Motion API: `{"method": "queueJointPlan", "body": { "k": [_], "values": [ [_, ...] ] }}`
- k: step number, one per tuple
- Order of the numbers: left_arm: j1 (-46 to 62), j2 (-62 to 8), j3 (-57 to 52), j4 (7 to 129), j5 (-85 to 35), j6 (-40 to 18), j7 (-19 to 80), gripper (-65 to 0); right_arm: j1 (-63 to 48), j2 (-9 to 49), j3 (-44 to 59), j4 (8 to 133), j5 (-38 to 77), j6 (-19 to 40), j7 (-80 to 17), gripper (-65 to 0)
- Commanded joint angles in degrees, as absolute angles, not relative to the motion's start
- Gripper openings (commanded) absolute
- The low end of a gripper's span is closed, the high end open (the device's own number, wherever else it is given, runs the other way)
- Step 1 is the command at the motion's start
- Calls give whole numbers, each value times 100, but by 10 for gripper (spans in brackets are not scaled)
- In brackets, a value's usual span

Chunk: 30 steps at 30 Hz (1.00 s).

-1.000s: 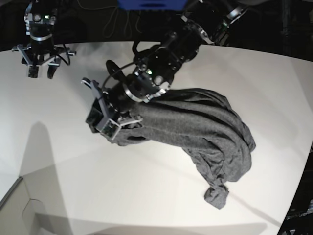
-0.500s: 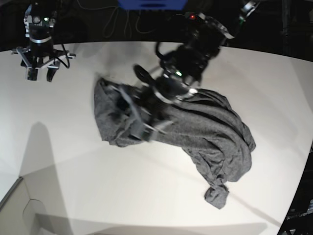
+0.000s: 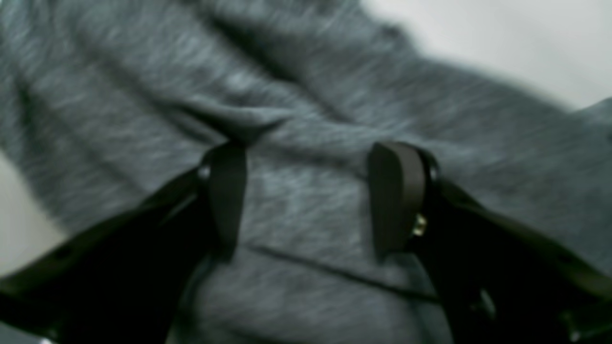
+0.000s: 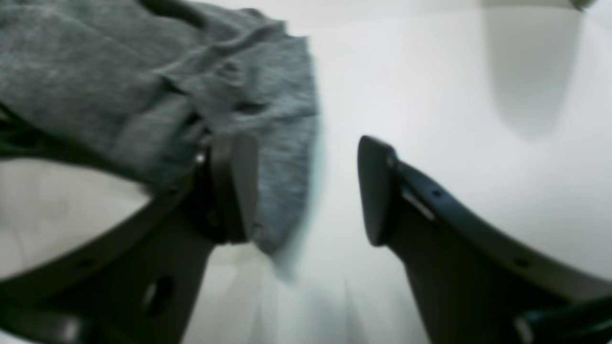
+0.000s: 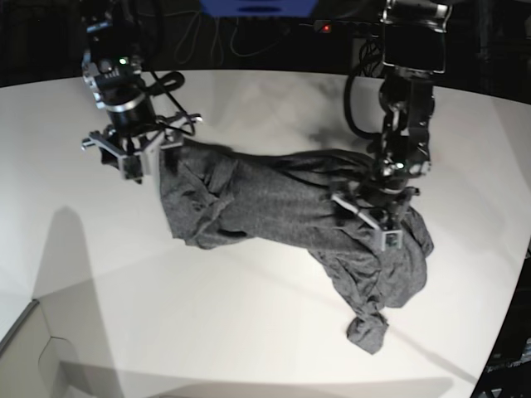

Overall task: Layout the t-shirt on the table in an organized manner, then fold the t-shirt properly
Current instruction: 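Grasp the shirt edges with both grippers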

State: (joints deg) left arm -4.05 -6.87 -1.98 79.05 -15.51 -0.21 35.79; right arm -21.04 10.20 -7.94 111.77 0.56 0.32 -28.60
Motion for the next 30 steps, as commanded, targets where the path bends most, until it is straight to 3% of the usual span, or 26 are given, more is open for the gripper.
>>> {"method": "queueJointPlan", "body": {
  "k": [1, 10, 17, 20, 26, 30],
  "values": [
    [-532, -760, -224, 8022, -1552, -31, 3407, -256, -1895, 1059, -866, 11187, 40, 40, -2844, -281],
    [-356, -963, -242, 8215, -1552, -31, 3407, -256, -822, 1130, -1842, 9974, 40, 40, -3099, -265],
    [-189, -971, -242, 8558, -1552, -31, 3433, -256, -453, 1103, -1930, 9560, 40, 40, -3090, -270],
    [-66, -971, -242, 8778, -1552, -31, 3433, -256, -303, 1103, -1930, 9402, 40, 40, -3090, -347],
    [127, -980, -251, 9174, -1543, -31, 3459, -256, -101, 1112, -1930, 8989, 40, 40, -3125, -635],
    [303, -927, -558, 9455, -1543, -31, 3468, -256, -154, 1147, -1868, 9288, 40, 40, -3090, -650]
  ]
}}
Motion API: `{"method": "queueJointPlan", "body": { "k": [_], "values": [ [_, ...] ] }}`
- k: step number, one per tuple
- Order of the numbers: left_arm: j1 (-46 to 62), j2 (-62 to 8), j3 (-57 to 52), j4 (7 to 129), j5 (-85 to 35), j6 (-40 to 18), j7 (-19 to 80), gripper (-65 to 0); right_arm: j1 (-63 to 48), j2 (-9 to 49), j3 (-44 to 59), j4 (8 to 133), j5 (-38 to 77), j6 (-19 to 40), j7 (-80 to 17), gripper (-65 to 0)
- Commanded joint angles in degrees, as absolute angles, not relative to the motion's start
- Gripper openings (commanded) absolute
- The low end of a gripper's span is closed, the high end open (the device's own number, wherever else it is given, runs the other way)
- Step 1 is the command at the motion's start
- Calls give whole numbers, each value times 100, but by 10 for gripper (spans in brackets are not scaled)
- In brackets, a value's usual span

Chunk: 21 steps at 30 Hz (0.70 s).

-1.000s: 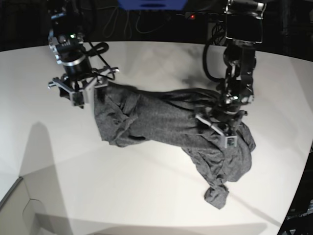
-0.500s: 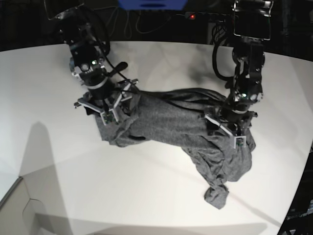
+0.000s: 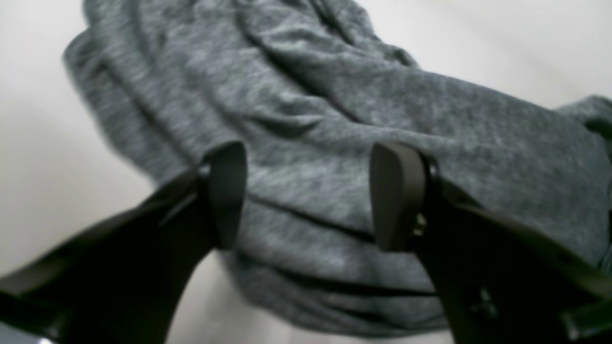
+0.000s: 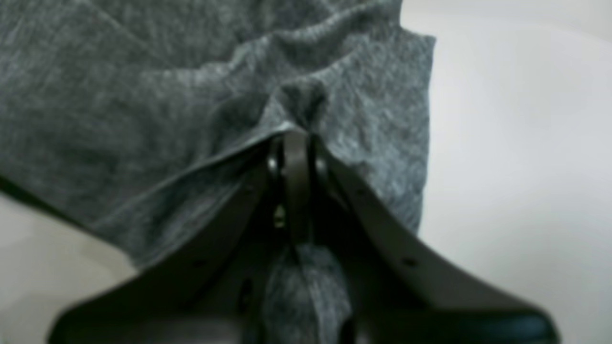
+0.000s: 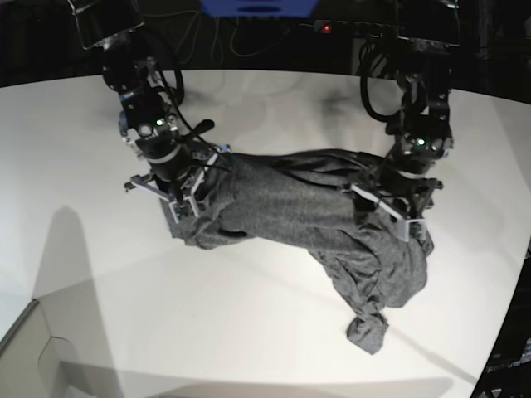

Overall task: Layout the t-shirt on the table in an organized manner, then fold the t-shirt properly
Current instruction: 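Grasp the shirt edges with both grippers, then pull the shirt end with the right gripper away from the left gripper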

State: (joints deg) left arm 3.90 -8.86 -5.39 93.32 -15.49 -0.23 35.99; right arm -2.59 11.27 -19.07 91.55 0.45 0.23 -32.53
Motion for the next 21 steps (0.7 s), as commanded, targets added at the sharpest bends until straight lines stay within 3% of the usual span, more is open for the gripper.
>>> {"method": "queueJointPlan", "body": {
  "k": [1, 6, 16, 21],
  "values": [
    [356, -919, -637, 9525, -1543, -31, 3468, -256, -163, 1165, -1807, 9455, 40, 40, -3099, -650],
    [549, -945, -945, 9798, -1543, -31, 3468, -256, -224, 1138, -901, 10105, 40, 40, -3108, -650],
    [673, -954, -1226, 9833, -1552, -31, 3468, -256, 180, 760, 1226, 9640, 40, 4, -3125, -650],
    [673, -927, -1218, 9833, -1552, -31, 3468, -256, 4, 690, 1455, 9578, 57, 40, -3152, -650]
  ]
}}
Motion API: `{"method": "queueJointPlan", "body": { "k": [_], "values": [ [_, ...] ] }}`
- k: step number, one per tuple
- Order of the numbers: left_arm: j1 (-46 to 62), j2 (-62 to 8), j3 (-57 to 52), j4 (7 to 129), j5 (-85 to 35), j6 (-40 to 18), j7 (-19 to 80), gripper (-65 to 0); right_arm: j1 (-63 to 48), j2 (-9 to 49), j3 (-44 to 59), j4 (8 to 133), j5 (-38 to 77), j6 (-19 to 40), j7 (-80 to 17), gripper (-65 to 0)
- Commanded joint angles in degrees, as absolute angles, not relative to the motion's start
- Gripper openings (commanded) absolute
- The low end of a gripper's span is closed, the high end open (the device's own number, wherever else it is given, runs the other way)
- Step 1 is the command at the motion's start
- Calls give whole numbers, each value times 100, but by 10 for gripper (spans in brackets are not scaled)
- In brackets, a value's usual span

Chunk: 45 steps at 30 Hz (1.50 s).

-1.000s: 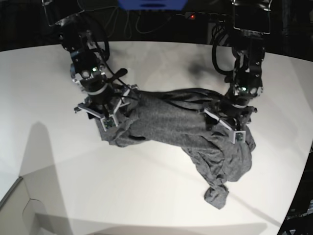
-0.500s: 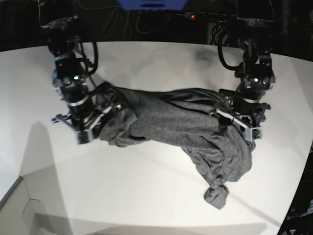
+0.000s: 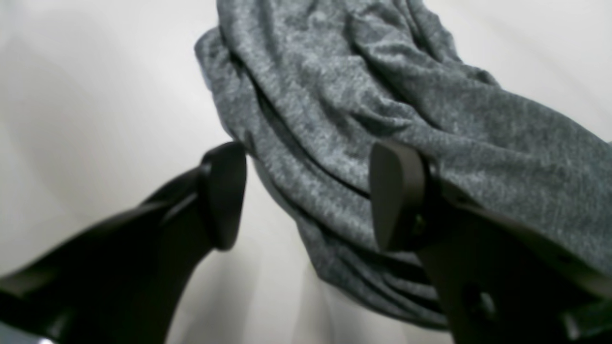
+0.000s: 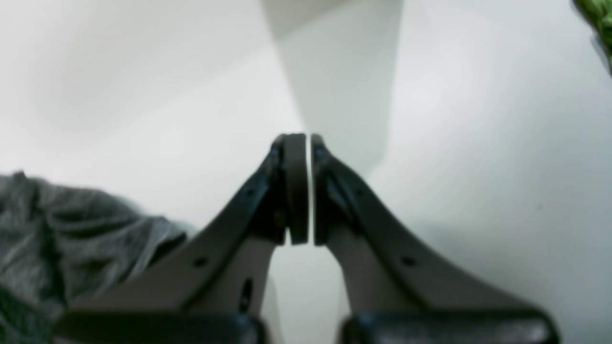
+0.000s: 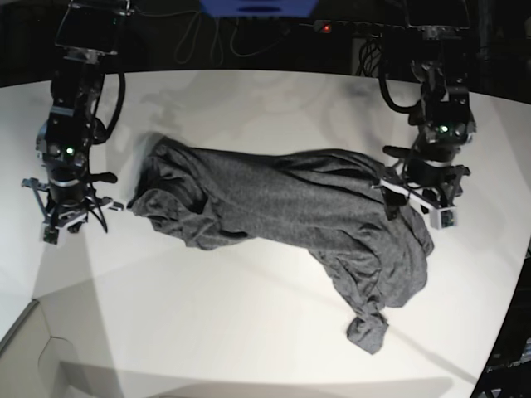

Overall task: Layout the t-shirt on the table in an organized manner, then fold the t-shirt properly
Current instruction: 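Pull the shirt end with the right gripper away from the left gripper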

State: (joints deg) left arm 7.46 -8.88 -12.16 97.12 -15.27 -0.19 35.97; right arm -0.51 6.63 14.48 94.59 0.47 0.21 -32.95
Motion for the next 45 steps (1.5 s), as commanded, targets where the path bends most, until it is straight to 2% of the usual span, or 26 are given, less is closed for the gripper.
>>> {"method": "queueJointPlan", "body": {
  "k": [1, 8, 12, 16, 21, 27, 31, 35, 41, 43, 45],
  "values": [
    [673, -927, -1200, 9833, -1552, -31, 3468, -256, -84, 690, 1429, 9622, 66, 40, -3152, -650],
    [673, -936, -1200, 9833, -1552, -31, 3468, -256, -787, 848, 374, 10440, 40, 40, -3371, -650],
    [725, -963, -1209, 9833, -1552, -31, 3468, -256, -769, 1262, -708, 10668, 40, 40, -3987, -590],
    [752, -954, -1209, 9833, -1552, -31, 3468, -256, -646, 1376, -1376, 10633, 40, 40, -4180, -506],
    [778, -936, -1209, 9833, -1552, -31, 3468, -256, -620, 1490, -1771, 10624, 40, 40, -4189, -417],
    [831, -945, -1209, 9833, -1552, -31, 3459, -256, -347, 1490, -1798, 10220, 40, 40, -4171, -356],
    [831, -945, -1209, 9833, -1552, -31, 3459, -256, -259, 1490, -1807, 10000, 40, 84, -4163, -352],
    [831, -945, -1218, 9833, -1552, -31, 3459, -256, -259, 1490, -1763, 9895, 40, 664, -4154, -353],
    [831, -919, -1218, 9833, -1552, -31, 3459, -256, 22, 1473, -1754, 9534, 40, 673, -4154, -358],
    [831, -919, -1218, 9833, -1552, -31, 3459, -256, 171, 1481, -1754, 9358, 40, 673, -4154, -387],
    [831, -919, -1218, 9833, -1552, -31, 3459, -256, 268, 1481, -1754, 9191, 40, 673, -4163, -469]
  ]
}}
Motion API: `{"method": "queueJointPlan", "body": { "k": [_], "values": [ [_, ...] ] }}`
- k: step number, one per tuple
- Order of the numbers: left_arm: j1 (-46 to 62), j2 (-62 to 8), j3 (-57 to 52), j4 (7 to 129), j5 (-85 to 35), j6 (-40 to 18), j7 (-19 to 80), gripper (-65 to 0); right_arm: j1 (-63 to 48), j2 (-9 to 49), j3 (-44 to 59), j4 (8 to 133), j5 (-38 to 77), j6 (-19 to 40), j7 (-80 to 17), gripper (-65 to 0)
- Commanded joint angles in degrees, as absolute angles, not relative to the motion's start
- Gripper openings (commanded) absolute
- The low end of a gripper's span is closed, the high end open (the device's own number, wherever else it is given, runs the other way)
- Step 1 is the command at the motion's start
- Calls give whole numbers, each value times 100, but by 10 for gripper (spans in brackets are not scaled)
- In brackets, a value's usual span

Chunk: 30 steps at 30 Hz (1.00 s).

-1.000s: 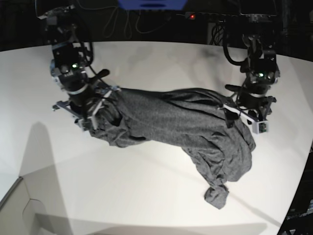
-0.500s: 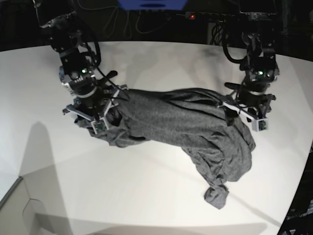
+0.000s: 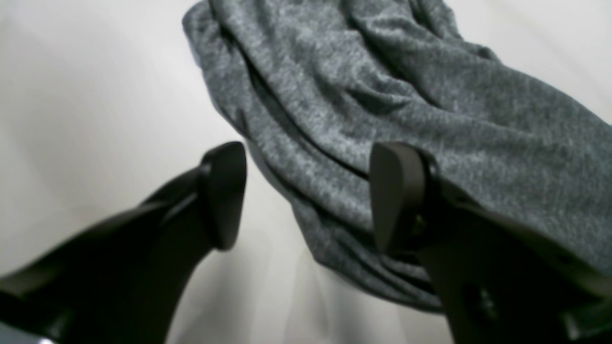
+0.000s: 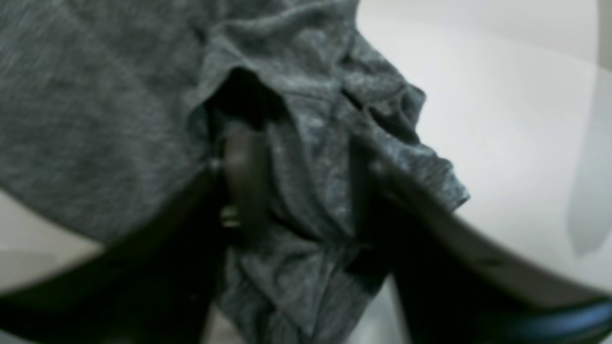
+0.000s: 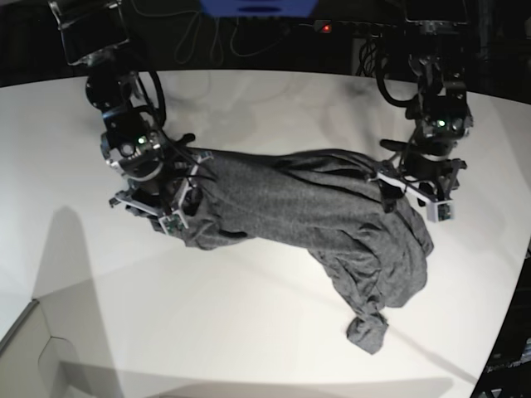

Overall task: Layout the t-shirt on the table in an organized manner, then fold the t-shirt properly
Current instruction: 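Pull the shirt end with the right gripper away from the left gripper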

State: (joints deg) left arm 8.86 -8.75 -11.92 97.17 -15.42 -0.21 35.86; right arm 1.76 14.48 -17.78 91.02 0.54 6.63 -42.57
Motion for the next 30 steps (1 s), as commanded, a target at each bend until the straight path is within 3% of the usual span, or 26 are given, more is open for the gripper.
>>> {"method": "queueJointPlan", "body": {
  "k": [1, 3, 4, 10, 16, 30],
  "values": [
    [831, -919, -1218, 9833, -1552, -31, 3459, -256, 321, 1490, -1754, 9130, 40, 673, -4180, -523],
    [831, -927, -1218, 9833, -1552, -31, 3459, -256, 374, 1490, -1754, 9042, 40, 690, -4189, -628],
    [831, -936, -1218, 9833, -1552, -31, 3459, -256, 374, 1490, -1754, 9024, 40, 690, -4198, -650],
    [831, -945, -1218, 9833, -1552, -31, 3459, -256, 637, 1569, -1719, 9103, 31, 690, -4198, -650],
    [971, -963, -1226, 9991, -1552, -31, 3459, -256, 1191, 1798, -945, 9033, 31, 699, -4163, -650],
    [1103, -963, -1226, 10202, -1552, -31, 3433, -256, 2149, 1833, -374, 7618, 31, 673, -3960, -650]
  ]
}}
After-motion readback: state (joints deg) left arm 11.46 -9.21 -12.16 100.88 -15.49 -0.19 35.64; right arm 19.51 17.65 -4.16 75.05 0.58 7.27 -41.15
